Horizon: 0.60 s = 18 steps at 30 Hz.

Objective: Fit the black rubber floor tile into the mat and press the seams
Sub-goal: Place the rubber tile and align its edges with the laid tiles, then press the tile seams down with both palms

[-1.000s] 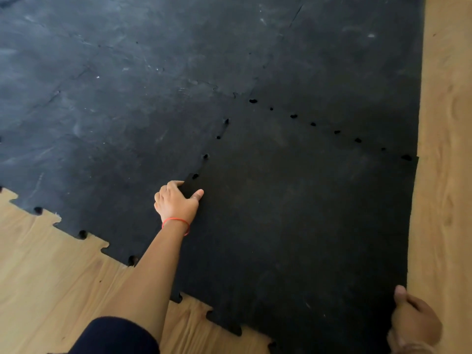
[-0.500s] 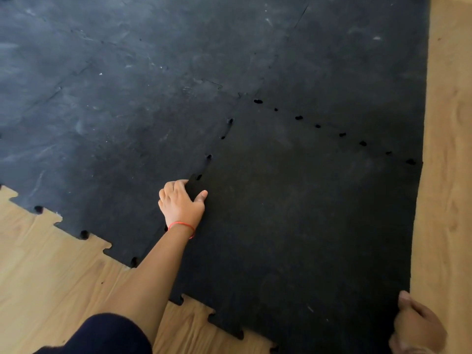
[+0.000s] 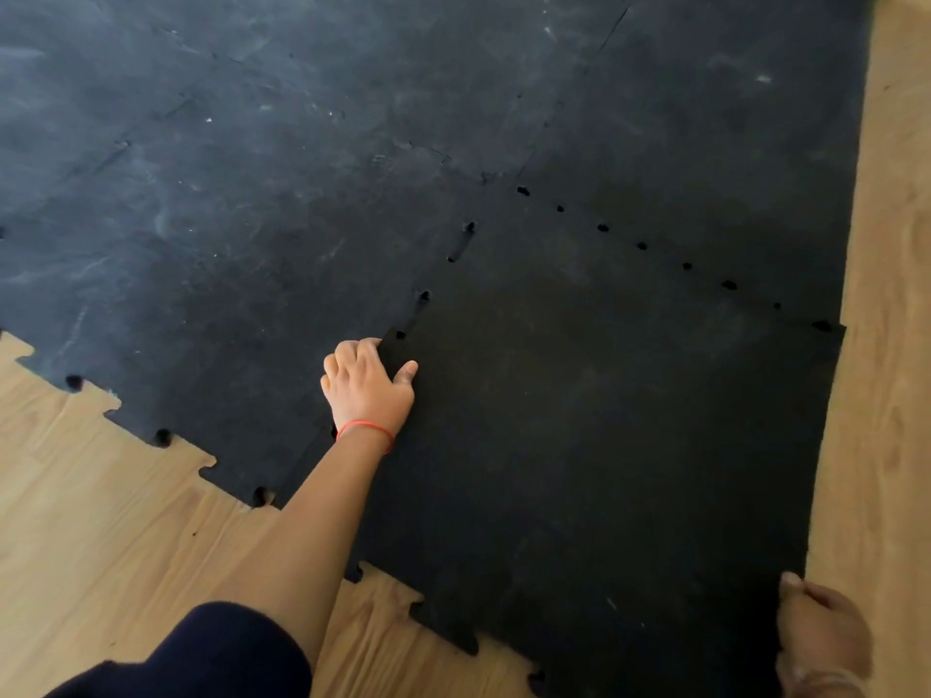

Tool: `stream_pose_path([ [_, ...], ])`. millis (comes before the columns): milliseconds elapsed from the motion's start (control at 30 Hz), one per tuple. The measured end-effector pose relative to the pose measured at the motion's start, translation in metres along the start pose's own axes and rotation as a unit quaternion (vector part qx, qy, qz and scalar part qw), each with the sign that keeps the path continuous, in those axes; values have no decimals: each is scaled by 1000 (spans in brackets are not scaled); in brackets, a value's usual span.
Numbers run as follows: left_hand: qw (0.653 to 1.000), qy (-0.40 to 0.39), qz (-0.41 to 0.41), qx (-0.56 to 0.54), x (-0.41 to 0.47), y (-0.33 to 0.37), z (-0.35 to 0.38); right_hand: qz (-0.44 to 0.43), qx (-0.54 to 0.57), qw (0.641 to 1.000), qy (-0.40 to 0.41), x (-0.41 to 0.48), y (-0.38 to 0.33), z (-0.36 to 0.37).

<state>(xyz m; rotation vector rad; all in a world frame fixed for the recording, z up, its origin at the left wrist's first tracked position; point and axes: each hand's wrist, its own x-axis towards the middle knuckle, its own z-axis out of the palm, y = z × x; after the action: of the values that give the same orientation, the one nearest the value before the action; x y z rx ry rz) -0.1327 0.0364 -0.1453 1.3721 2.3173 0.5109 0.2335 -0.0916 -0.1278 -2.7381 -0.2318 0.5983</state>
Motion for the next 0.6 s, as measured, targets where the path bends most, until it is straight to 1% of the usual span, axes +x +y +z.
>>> stream_pose_path([
  [33,1000,7,4,7,-3,1,0,-55,-68,996,23,1,-7,1],
  [67,1000,15,9,16,-8,2,0,-143,-114,982,48,-2,-14,3],
  [100,999,23,13,27,-14,2,1,-254,-135,956,55,-10,-24,9],
  [133,999,29,17,37,-22,0,2,-370,-146,917,39,-22,-36,18],
  [167,998,32,18,45,-32,-4,3,-483,-155,861,10,-38,-50,29],
  [200,998,35,13,49,-44,-10,4,-588,-168,791,-21,-54,-64,41],
  [233,998,41,1,46,-58,-17,4,-677,-184,711,-51,-69,-78,55],
  [267,998,54,-20,40,-75,-26,5,-748,-198,628,-79,-83,-92,69],
  [333,994,77,-76,33,-111,-43,7,-842,-225,475,-123,-108,-119,99],
  [367,991,81,-98,31,-126,-49,9,-869,-238,412,-134,-121,-131,116],
  [400,990,83,-109,29,-136,-53,13,-886,-251,364,-140,-136,-141,131],
  [433,990,81,-115,28,-142,-56,16,-895,-261,334,-143,-149,-150,145],
  [467,990,76,-119,28,-145,-57,19,-899,-267,315,-148,-161,-157,157],
  [500,989,70,-123,29,-146,-58,21,-899,-273,306,-153,-171,-161,166],
  [567,990,65,-118,31,-145,-61,20,-895,-289,303,-157,-181,-160,175],
  [600,991,66,-108,34,-143,-63,19,-893,-287,311,-153,-182,-159,177],
])
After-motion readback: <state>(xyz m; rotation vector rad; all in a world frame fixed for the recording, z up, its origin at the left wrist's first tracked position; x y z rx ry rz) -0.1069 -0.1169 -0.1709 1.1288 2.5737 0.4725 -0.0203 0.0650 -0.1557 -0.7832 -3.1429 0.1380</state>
